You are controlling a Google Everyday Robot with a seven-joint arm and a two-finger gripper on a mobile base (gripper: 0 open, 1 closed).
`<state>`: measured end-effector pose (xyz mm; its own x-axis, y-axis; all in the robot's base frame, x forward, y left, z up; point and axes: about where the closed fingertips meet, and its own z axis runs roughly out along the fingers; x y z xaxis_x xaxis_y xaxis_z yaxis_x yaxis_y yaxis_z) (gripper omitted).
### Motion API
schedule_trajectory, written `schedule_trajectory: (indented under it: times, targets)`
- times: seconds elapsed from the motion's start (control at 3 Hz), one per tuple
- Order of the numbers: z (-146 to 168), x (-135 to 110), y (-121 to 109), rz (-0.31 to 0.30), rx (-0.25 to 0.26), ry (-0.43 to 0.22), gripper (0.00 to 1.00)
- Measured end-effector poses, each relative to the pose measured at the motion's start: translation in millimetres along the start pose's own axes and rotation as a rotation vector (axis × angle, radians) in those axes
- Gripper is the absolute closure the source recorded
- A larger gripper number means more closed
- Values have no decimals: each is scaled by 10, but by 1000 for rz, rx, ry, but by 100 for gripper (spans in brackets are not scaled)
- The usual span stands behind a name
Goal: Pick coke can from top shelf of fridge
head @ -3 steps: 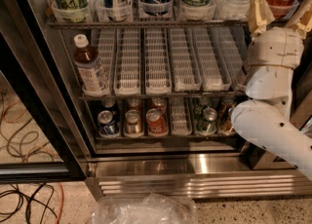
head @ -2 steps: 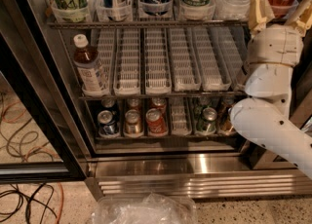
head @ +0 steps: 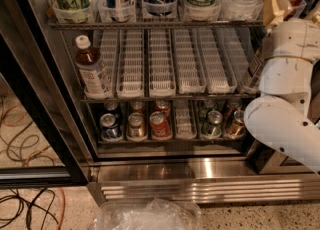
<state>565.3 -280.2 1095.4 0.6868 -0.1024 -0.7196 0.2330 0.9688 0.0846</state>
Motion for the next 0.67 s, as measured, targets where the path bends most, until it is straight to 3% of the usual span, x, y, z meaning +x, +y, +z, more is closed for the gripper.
schedule_trajectory:
  times: [0.33,0.67]
  targets:
    - [-19,-101,-76,-15,-9,57,29]
    - [-99,-94,-74,-24,-52,90,31]
